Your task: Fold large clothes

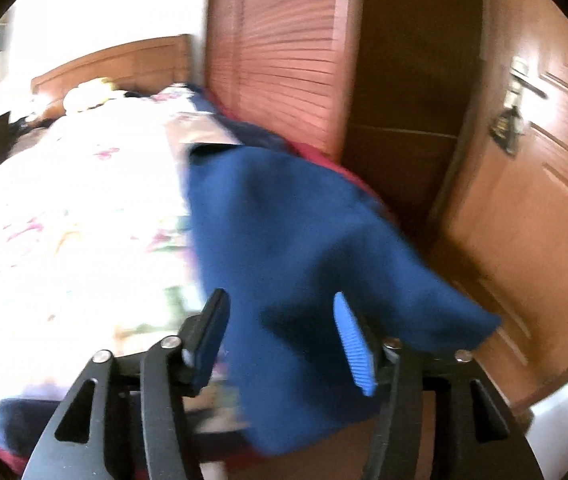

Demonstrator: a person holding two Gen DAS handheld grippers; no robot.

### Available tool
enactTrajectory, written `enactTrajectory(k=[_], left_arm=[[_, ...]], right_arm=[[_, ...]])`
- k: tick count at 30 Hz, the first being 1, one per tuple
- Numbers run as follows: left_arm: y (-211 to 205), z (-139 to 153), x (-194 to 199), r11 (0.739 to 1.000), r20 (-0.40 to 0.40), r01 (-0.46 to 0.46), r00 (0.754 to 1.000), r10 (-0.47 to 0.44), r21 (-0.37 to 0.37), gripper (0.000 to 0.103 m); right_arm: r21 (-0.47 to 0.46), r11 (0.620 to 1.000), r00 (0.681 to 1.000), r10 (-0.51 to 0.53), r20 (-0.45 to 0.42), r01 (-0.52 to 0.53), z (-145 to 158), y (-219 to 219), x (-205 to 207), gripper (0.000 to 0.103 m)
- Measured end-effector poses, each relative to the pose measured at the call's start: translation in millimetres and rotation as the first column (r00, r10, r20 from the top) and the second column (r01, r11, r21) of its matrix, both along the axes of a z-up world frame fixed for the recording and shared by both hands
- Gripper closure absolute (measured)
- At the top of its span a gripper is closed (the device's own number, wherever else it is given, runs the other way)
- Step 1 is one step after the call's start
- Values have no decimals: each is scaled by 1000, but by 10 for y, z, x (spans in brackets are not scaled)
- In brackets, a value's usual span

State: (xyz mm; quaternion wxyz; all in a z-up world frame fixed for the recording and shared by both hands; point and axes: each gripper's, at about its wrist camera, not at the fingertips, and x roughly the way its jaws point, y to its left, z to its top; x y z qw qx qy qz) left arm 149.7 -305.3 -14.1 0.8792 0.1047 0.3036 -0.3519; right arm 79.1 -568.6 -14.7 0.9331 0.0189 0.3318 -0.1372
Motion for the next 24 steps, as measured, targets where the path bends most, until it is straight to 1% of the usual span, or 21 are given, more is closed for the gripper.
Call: enactTrajectory(k=[1,3,5,7,9,13,19,23,24], left_arm=[[84,-10,-27,1000,3,-16,1000,16,2,26],[255,-31,-81,999,2,-46,999,46,4,26],[443,-67,-128,996,-5,-86,996,86,8,26],[590,-104,-160,992,-12,-123,992,124,16,26],[777,-148,-194,987,-34,-163,986,163,7,26],[1078,-240,-253,972,-87,-234,969,233,-7,26],[1488,-299,-416,935,-45,-353,934,354,26,26],[1780,-282,-533,895,-18,-444,895,445,36,26],[1845,-277,-562,887,-14,-460,888,460,36,26]], right_arm=[[-1,1000,1000,13,0,-13,-8,119,17,36],[15,998,998,58,7,-58,-60,389,18,33],[38,994,995,99,16,-99,-94,637,46,29],[36,993,994,110,11,-110,-158,880,54,27],[46,987,988,156,11,-156,-188,1124,87,26],[31,973,974,226,18,-227,-238,1601,46,26],[60,934,935,351,43,-353,-232,2230,-35,26],[70,902,904,421,72,-425,-179,2579,-125,26],[70,896,898,434,76,-439,-208,2641,-105,26]])
